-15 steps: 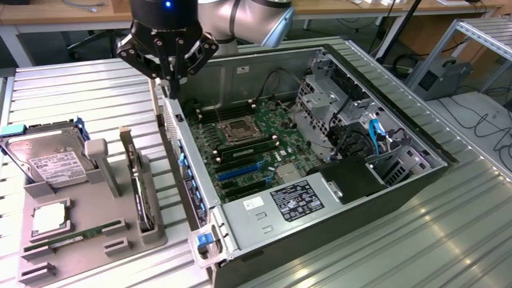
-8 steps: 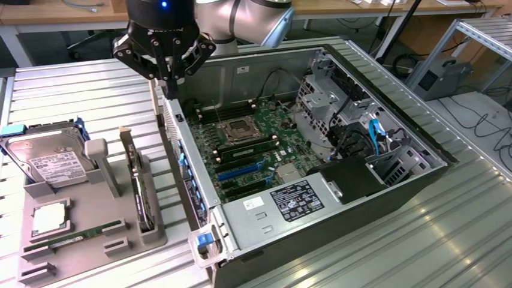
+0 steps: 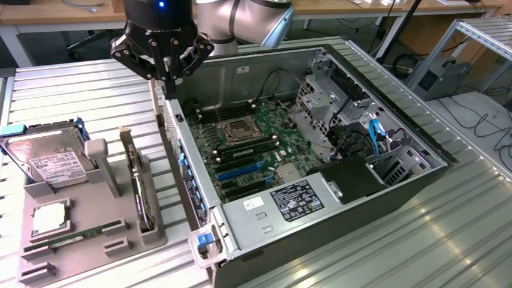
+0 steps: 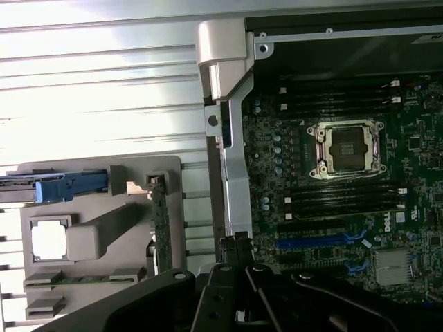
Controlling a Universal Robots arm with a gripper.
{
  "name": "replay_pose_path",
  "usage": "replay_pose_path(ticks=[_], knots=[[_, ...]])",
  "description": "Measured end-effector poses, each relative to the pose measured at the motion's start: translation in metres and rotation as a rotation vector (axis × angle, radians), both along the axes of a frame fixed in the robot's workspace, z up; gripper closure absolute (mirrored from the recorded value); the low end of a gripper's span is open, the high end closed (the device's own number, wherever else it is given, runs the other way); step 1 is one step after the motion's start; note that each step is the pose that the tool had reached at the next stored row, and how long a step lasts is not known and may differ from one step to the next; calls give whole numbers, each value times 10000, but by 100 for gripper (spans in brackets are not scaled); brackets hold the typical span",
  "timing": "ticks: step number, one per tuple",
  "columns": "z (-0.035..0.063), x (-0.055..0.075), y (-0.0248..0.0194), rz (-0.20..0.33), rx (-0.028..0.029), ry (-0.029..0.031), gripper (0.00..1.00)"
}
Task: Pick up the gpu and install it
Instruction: 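Reach for the gpu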
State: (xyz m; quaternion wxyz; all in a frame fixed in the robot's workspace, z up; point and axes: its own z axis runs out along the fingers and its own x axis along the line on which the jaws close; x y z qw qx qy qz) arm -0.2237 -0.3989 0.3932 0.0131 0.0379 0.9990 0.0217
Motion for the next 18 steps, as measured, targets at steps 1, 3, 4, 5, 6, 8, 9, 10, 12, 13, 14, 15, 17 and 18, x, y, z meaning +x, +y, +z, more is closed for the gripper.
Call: replay_pose_path(ticks=[1,3,4,5,6,8,9,10,12,13,14,15,17,18], knots=[[0,-5,0,1,0,0,89],[0,-18,0,0,0,0,89],[0,-24,0,1,0,0,89],[0,-31,0,1,0,0,89],[0,-38,0,1,0,0,89],[0,-60,0,1,0,0,89],[0,-70,0,1,0,0,89],[0,-77,0,1,0,0,89],[0,-92,0,1,0,0,89],[0,-98,0,1,0,0,89],[0,-107,0,1,0,0,89],[0,-114,0,1,0,0,89],[0,-129,0,1,0,0,89],[0,-136,0,2,0,0,89]])
